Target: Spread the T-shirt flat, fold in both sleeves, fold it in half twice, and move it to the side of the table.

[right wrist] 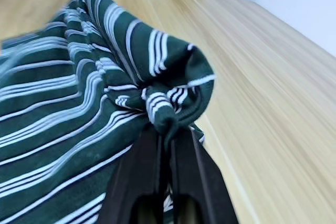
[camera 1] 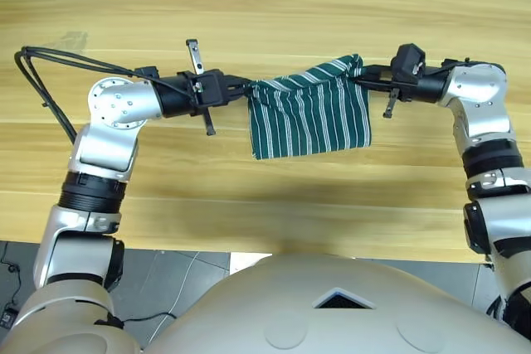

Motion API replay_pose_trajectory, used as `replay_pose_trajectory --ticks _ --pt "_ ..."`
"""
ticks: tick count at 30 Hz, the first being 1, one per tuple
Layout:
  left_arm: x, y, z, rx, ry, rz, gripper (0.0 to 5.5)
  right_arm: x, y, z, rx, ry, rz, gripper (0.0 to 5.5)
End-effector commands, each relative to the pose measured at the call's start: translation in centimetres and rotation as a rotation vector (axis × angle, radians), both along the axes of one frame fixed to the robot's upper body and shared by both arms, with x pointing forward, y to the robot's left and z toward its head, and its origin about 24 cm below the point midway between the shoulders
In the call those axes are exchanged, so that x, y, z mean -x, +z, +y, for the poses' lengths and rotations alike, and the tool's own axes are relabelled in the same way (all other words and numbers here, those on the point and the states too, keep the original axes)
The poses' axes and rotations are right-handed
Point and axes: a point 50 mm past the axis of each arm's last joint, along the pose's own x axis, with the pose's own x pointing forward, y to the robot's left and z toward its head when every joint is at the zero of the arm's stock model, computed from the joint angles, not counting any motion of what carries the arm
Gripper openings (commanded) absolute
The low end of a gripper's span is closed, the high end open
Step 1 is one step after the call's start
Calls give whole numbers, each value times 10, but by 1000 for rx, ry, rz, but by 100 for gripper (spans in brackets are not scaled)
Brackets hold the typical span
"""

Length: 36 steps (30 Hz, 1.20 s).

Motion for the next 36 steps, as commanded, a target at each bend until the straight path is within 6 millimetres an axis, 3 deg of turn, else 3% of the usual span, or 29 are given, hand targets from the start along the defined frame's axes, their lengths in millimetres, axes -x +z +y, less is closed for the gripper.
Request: replay_pose_trajectory --ticks 1,4,8,13,23,26,32,36 --pt "-10 -1 8 -10 50 -14 6 -19 2 6 12 -69 3 0" --pt "-9 -11 13 -33 65 20 6 -22 -4 6 25 -99 28 0" --pt "-20 -14 22 -44 177 -44 79 -21 -11 1 35 -132 60 0" --pt "-28 -21 22 -16 271 -68 158 -19 -18 -7 34 -208 67 99" --pt "-19 -35 20 51 338 -90 328 -27 -23 -8 102 -415 -83 287" --pt "-20 -32 24 119 445 -149 369 -27 -21 -2 73 -412 -126 334" --pt "-22 -28 36 225 721 -294 450 -20 6 31 -247 -201 -237 438" --pt "-21 -20 54 294 987 -383 450 -14 0 55 -221 -66 -221 438"
